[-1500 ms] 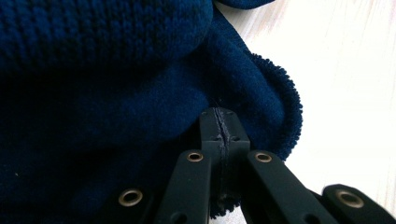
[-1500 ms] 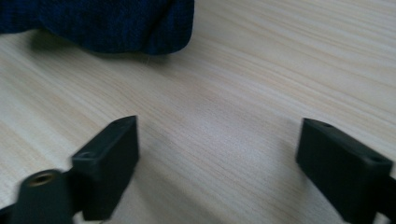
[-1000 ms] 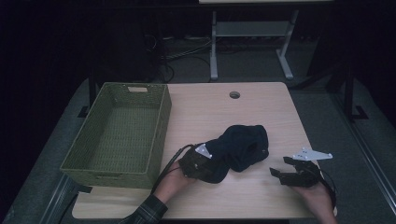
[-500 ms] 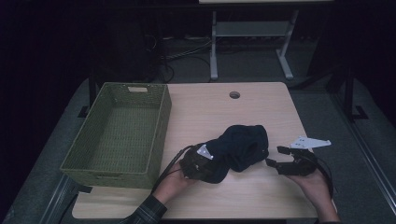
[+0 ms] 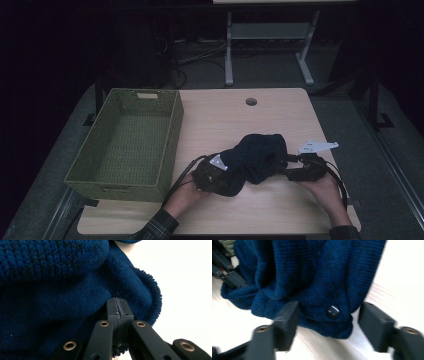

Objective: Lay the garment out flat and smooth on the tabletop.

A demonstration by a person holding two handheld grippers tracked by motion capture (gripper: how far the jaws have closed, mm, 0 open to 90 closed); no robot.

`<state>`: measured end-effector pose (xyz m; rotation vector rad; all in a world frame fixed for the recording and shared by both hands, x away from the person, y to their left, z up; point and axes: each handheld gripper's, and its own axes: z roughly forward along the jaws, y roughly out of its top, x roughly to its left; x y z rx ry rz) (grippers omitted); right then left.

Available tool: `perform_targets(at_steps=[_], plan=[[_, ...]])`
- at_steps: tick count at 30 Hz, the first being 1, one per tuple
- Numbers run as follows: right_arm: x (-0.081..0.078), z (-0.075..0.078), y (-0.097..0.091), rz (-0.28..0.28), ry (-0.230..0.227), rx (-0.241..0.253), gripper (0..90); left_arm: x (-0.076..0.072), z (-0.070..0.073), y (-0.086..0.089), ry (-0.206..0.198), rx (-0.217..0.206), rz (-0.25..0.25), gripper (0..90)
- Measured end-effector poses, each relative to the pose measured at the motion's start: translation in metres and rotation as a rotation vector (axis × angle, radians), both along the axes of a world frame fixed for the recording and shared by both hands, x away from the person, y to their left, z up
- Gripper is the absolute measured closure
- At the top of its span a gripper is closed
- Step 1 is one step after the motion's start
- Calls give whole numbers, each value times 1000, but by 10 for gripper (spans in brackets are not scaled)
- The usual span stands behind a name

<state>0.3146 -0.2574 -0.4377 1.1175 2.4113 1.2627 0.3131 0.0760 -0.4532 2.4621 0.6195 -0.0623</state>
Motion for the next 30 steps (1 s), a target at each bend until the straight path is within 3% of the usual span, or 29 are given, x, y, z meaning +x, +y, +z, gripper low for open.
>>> perform_targets(at_steps=[3, 6, 16, 26, 30], plan=[[1, 0, 2, 3, -9, 4, 589, 0, 0, 0, -2, 1, 3, 900], [1, 2, 3, 2, -12, 2, 658, -2, 1, -1, -13, 9, 4, 900], [5, 18, 13, -7, -22, -4, 679, -1, 0, 1, -8, -3, 4, 900], [26, 43, 25, -31, -25, -47, 683, 2, -1, 2, 7, -20, 1, 900], [36, 54, 31, -41, -48, -63, 684, 2, -2, 3, 9, -22, 1, 900]])
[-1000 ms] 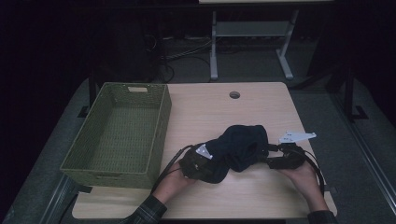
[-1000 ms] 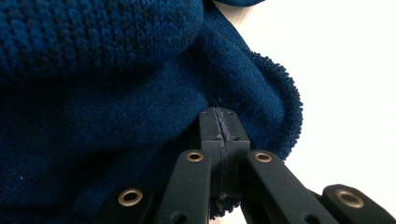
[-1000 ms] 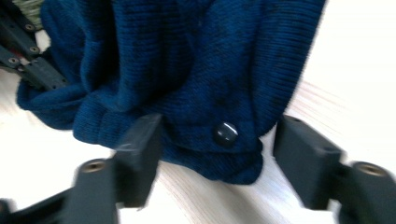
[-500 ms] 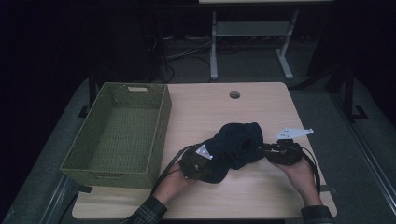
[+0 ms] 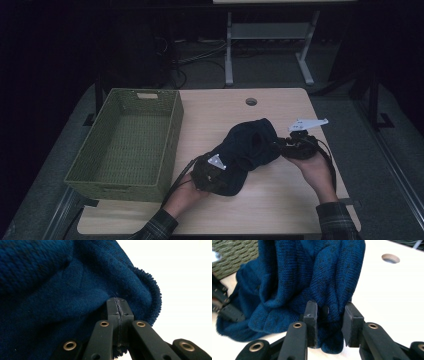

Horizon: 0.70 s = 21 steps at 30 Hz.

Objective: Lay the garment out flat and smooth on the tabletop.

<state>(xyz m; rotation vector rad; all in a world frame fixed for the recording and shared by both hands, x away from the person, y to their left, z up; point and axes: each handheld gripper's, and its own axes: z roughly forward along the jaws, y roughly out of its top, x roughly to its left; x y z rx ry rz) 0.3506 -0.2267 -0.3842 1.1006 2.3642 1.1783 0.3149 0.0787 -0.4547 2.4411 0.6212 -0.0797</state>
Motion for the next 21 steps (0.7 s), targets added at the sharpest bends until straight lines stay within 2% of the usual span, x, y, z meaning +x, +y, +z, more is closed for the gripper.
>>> perform_targets(at_steps=[8, 21], plan=[[24, 15, 7, -21, -31, -8, 689, 0, 0, 0, 2, -2, 8, 900], [64, 26, 15, -63, -32, -46, 694, 0, 0, 1, 13, -3, 5, 900]])
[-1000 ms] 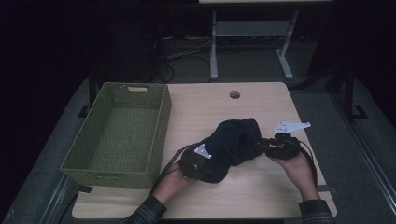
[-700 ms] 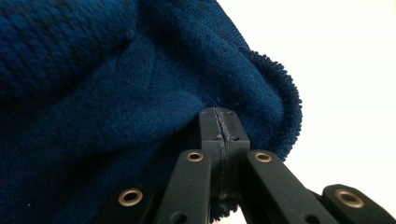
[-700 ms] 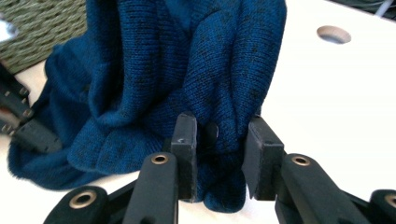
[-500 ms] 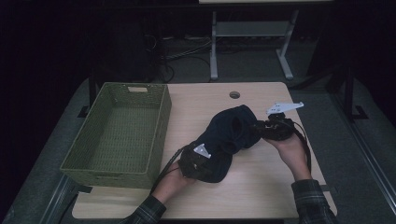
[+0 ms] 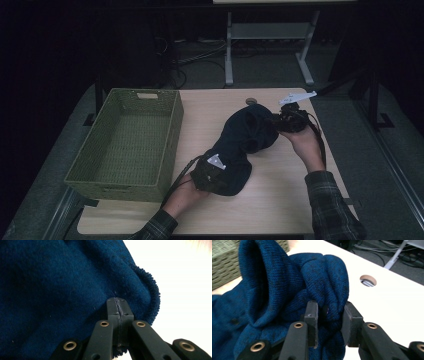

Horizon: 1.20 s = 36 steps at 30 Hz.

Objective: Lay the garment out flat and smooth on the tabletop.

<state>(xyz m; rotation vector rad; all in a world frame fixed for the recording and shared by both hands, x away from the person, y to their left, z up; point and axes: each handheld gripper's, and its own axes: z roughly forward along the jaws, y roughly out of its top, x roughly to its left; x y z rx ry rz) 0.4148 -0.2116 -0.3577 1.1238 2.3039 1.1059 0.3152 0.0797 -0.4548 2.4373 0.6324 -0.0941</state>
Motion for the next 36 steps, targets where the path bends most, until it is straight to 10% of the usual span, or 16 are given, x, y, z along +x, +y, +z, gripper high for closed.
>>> perform_targets(at_steps=[20, 27, 36], plan=[[66, -25, 6, -99, 69, -60, 701, 1, -1, 1, 10, -8, -6, 900], [57, -25, 1, -94, 46, 12, 479, 2, -1, 2, 18, -14, -6, 900], [20, -14, -15, -77, 22, 65, 589, 2, -1, 2, 17, -14, -6, 900]])
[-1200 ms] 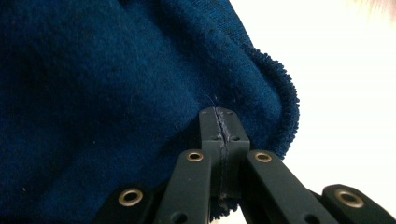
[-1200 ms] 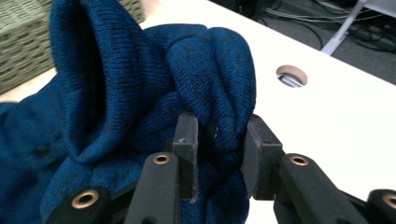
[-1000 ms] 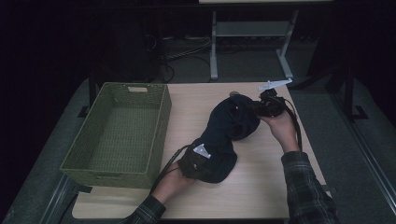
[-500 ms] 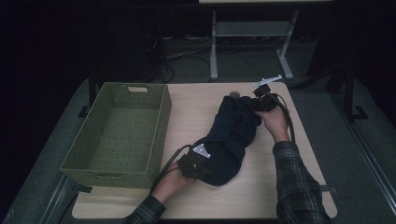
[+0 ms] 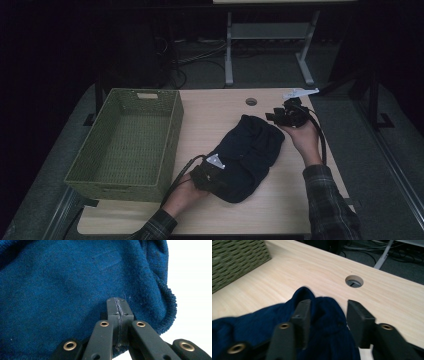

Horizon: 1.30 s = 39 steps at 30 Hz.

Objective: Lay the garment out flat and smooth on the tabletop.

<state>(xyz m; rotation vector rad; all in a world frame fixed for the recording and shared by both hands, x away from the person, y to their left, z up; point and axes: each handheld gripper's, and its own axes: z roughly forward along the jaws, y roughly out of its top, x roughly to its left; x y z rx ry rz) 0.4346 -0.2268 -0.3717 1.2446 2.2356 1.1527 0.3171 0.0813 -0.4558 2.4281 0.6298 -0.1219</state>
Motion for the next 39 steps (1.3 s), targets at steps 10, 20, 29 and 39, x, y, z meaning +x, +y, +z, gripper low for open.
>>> perform_targets(at_steps=[10, 20, 29, 39], plan=[[-54, -13, -16, 42, -34, -2, 895, -2, 0, -1, -11, 7, 3, 900], [-92, -39, -13, 52, -13, 4, 900, -2, 1, -1, -17, 16, -4, 900], [-119, -63, 3, 117, 23, -2, 900, -3, 1, -2, -17, 17, 12, 899], [-130, -88, 27, 199, 84, -16, 900, -3, 4, -4, -22, 47, 20, 894]])
